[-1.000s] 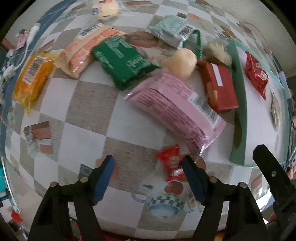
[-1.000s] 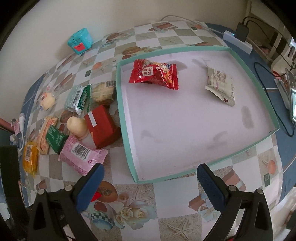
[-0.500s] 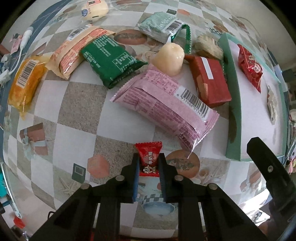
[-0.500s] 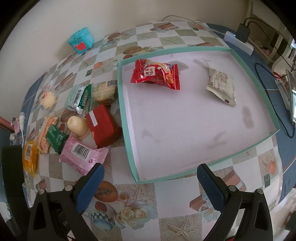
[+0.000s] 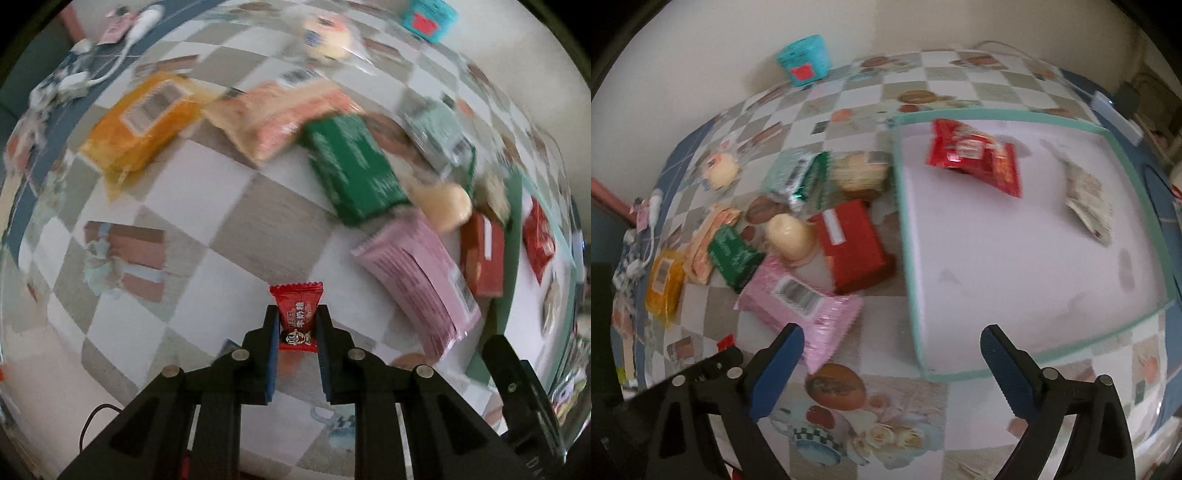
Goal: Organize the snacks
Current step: 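Grasp the pink barcode bag with the right gripper while the left gripper holds the candy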
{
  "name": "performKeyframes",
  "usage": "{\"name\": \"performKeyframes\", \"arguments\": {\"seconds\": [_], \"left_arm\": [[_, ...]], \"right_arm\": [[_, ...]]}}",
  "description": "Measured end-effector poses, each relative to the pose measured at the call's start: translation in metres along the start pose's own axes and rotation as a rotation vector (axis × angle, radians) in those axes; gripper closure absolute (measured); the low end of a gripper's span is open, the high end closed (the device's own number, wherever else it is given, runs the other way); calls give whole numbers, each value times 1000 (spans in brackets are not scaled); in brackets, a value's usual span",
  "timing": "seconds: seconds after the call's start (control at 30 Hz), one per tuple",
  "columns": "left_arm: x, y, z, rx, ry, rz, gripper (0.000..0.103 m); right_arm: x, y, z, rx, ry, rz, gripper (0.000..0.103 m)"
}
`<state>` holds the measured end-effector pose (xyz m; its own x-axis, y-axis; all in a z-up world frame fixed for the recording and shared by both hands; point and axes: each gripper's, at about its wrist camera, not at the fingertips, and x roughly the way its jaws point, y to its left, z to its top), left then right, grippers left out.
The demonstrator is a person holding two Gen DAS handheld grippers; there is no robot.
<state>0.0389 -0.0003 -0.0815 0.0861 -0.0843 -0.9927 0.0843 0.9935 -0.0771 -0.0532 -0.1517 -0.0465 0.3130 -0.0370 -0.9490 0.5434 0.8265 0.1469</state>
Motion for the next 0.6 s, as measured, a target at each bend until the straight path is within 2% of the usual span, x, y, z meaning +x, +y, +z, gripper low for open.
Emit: {"name": "performKeyframes", "arguments": {"seconds": [0.07, 0.27, 0.6], "left_arm": [[-8, 3, -9, -28, -21, 10, 83], [-22, 24, 0, -100, -45, -5, 83], [-24, 60, 4, -156, -33, -25, 83]], "right_arm": [[2, 9, 3, -34, -7, 19, 9], [7, 36, 6, -127, -12, 82, 17], [15, 72, 10, -270, -21, 141, 30]]}}
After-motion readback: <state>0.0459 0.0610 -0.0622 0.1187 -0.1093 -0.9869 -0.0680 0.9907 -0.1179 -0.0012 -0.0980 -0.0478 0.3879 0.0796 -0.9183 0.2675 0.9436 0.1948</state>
